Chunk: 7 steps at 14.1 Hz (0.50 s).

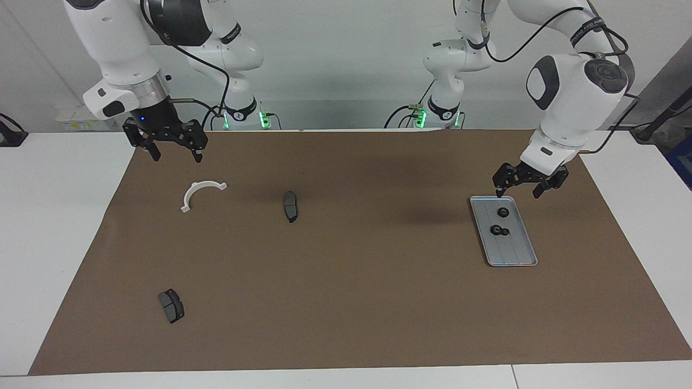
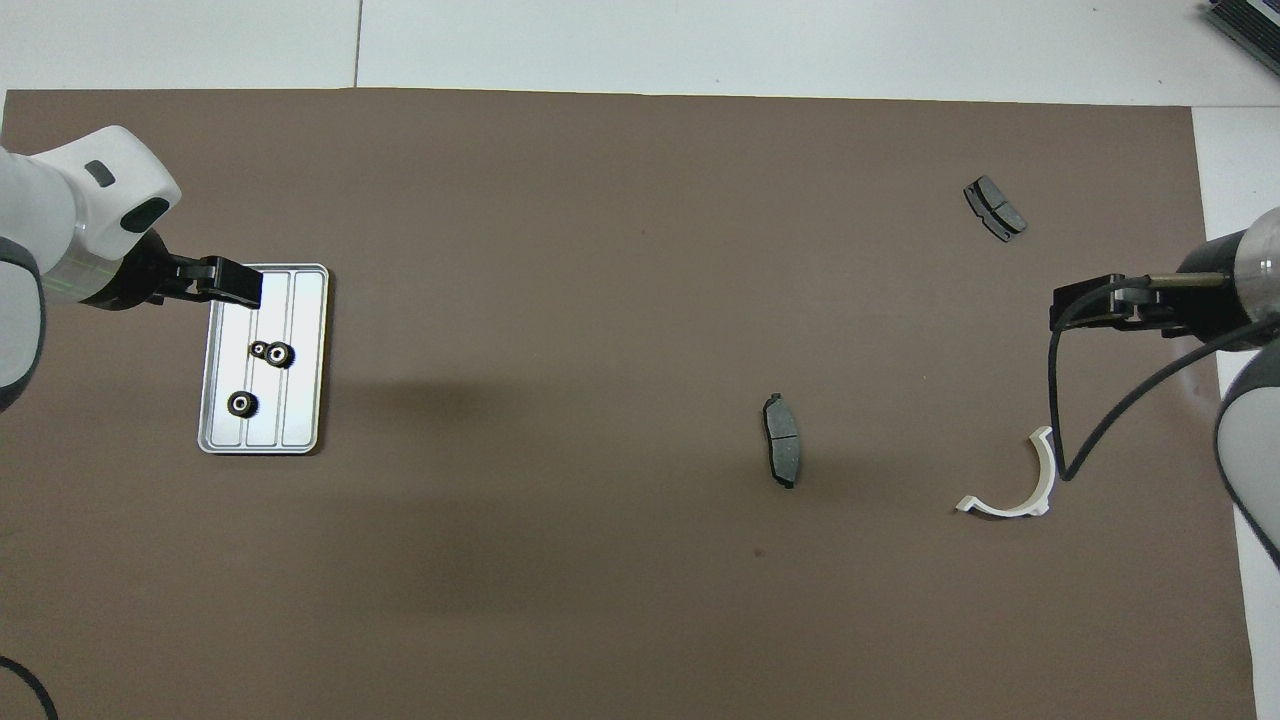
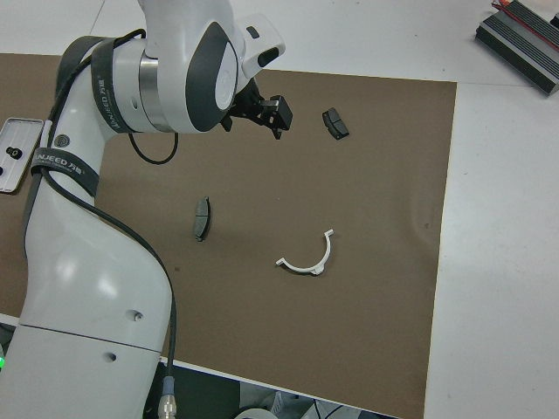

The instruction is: Pick bearing gear from pile to tray

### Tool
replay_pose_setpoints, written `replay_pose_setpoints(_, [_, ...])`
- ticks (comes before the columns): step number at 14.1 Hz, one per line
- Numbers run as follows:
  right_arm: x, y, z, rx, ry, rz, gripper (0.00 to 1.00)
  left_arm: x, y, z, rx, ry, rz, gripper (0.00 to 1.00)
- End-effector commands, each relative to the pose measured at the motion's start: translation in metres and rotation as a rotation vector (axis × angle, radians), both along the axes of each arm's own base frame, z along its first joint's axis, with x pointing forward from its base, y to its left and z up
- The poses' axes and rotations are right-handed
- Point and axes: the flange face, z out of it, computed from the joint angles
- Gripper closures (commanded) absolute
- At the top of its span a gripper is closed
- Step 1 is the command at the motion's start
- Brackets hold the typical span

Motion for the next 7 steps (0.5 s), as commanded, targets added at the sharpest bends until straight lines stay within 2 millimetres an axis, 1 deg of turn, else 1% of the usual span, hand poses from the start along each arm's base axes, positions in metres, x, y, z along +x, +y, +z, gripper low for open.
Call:
replay_pose_setpoints(1, [0.003, 0.000, 0.001, 0.004, 0.007, 0.025, 0.00, 0.000, -0.001, 0.005, -0.011, -0.012, 0.018, 0.00])
replay_pose_setpoints(3, [0.002, 0.001, 0.000, 0.004, 0.007, 0.027, 0.00, -0.002, -0.001, 0.019, -0.010, -0.004, 0.022, 0.00])
replay_pose_setpoints(5, [0.000, 0.001, 0.001, 0.004, 0.013, 0.027, 0.00, -0.007, -0.001, 0.041, -0.006, 0.022, 0.020, 0.00])
replay_pose_setpoints(6, [0.000, 0.000, 0.000, 0.004, 0.018, 0.025, 0.00, -0.011, -0.001, 0.057, -0.005, 0.020, 0.020, 0.00])
replay_pose_setpoints(7, [-0.001, 0.000, 0.000, 0.004, 0.018, 0.025, 0.00, -0.015, 0.000, 0.068, -0.004, 0.013, 0.021, 0.00])
